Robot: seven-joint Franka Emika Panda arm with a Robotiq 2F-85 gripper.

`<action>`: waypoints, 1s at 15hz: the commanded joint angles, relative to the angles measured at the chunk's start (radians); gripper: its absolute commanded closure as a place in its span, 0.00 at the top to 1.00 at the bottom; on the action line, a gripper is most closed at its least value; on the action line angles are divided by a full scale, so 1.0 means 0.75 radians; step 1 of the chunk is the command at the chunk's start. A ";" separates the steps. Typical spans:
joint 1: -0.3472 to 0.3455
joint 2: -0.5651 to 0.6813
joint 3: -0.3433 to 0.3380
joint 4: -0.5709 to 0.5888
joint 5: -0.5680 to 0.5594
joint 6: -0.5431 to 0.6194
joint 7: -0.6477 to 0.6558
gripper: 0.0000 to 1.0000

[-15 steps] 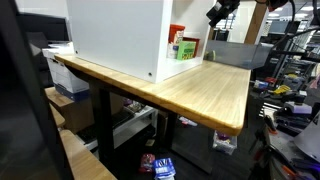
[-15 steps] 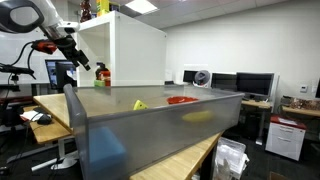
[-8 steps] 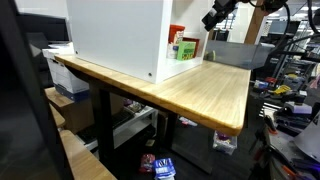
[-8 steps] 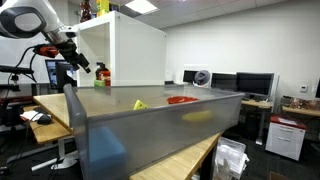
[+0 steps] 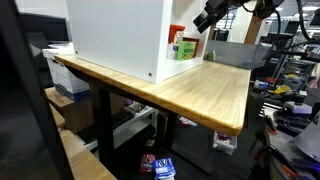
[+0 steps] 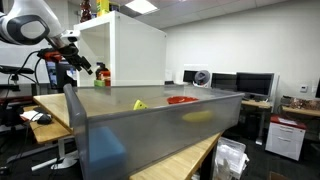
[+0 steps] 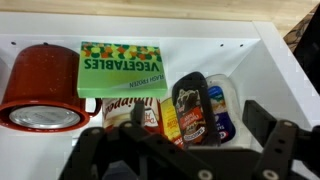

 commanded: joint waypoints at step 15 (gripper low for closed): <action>-0.118 0.272 0.221 0.062 -0.053 0.405 0.169 1.00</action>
